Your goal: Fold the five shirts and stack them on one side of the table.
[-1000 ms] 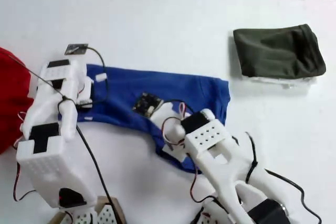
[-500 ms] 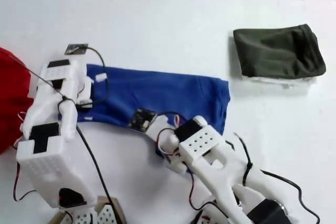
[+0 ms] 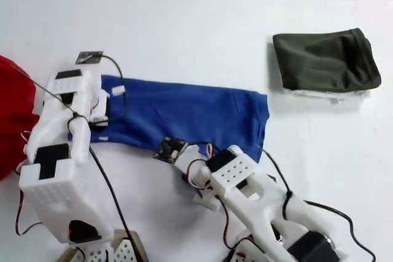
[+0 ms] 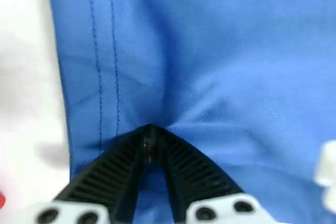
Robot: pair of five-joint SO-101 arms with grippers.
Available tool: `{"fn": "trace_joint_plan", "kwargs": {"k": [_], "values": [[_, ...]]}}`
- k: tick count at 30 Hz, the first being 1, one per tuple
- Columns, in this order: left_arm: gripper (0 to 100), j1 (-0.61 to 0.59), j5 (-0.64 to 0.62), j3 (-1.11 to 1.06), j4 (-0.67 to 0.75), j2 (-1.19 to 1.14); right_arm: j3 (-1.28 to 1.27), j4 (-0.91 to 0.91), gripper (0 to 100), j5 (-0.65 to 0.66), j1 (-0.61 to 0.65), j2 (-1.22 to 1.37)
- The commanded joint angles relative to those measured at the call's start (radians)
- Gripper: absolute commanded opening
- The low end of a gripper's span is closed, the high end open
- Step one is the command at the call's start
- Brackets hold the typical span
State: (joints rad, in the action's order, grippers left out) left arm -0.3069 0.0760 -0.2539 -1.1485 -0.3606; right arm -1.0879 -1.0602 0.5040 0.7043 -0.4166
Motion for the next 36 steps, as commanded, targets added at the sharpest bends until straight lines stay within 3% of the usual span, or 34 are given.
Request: {"fn": "trace_joint_plan", "kwargs": {"k": [1,12,17,20,26,32,36], "values": [[3,-0.014,-0.008,-0.001,0.021,-0.002,0.015,0.047,25.7,-0.011,-0.002,0.116],[3,-0.014,-0.008,-0.001,0.021,-0.002,0.253,-0.047,24.1,-0.003,-0.056,0.430],[3,-0.014,-0.008,-0.001,0.021,-0.002,0.264,-0.045,0.8,-0.002,-0.054,0.430],[3,-0.014,-0.008,-0.001,0.021,-0.002,0.267,-0.054,5.6,-0.002,-0.058,0.432],[3,-0.014,-0.008,-0.001,0.021,-0.002,0.330,-0.147,1.9,-0.002,-0.058,0.430],[3,-0.014,-0.008,-0.001,0.021,-0.002,0.526,-0.300,1.8,0.000,-0.067,0.430],[3,-0.014,-0.008,-0.001,0.021,-0.002,0.707,-0.410,1.8,0.069,-0.157,0.435]]}}
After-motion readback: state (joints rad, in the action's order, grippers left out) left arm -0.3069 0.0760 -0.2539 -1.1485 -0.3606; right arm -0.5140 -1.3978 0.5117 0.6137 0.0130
